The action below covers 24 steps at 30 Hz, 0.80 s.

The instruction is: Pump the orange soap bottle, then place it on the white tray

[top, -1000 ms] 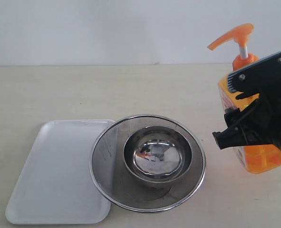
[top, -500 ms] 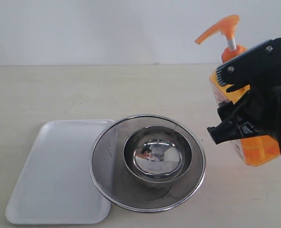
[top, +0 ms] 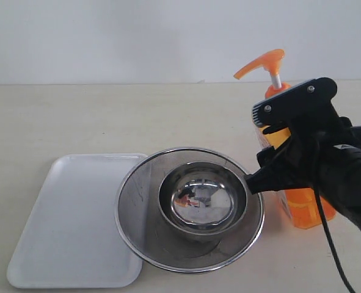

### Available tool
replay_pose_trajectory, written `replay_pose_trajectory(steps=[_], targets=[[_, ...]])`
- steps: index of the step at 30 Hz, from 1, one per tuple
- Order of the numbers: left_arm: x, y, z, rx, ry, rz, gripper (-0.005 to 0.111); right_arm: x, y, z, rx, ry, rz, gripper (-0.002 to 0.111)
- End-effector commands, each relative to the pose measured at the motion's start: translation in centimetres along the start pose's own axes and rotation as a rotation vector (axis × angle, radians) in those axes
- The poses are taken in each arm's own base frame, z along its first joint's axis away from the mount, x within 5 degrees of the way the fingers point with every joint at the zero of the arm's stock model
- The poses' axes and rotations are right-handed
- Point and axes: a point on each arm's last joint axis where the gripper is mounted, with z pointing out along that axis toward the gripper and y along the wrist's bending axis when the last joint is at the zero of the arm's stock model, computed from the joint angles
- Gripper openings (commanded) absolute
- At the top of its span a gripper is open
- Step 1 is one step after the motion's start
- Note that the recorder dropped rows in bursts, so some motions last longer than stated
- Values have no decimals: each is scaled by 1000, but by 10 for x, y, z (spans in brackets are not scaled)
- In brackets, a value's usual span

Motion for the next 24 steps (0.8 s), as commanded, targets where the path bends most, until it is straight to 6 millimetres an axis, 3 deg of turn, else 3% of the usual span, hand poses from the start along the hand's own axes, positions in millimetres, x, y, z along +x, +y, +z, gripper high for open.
replay_pose_trajectory(steps=[1,24], targets=[[0,0,1,5,-3,3,5,-2,0,3,18,-14,-15,0],[0,0,1,5,-3,3,5,-2,-1,3,34,-14,-11,0]])
